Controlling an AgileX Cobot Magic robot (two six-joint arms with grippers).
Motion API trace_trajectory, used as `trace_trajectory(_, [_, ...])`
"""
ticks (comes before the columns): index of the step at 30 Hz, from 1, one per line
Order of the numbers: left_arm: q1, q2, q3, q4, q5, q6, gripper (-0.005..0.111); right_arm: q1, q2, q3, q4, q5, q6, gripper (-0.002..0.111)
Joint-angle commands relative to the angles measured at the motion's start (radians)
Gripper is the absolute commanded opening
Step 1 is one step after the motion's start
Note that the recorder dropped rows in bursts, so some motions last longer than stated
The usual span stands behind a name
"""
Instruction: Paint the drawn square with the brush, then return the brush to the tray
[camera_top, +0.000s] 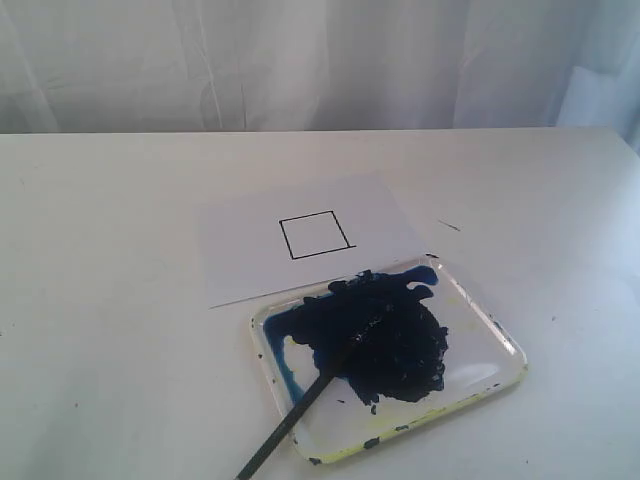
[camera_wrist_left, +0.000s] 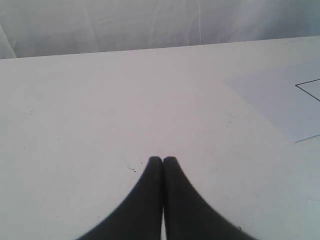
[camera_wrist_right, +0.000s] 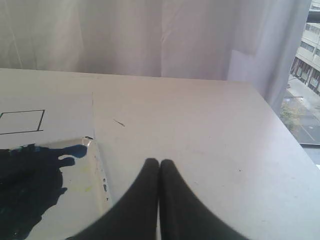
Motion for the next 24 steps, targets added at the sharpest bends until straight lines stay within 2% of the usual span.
trace_trajectory(1, [0.000, -0.005, 0.000, -0.008, -0.006, -0.006, 0.000, -0.002, -0.004, 0.005, 0.005, -0.006, 0.002, 0.000])
trace_trajectory(24, [0.000, -0.005, 0.000, -0.008, -0.022, -0.002, 0.000, -0.002, -0.004, 0.005, -0.001, -0.042, 0.002, 0.000])
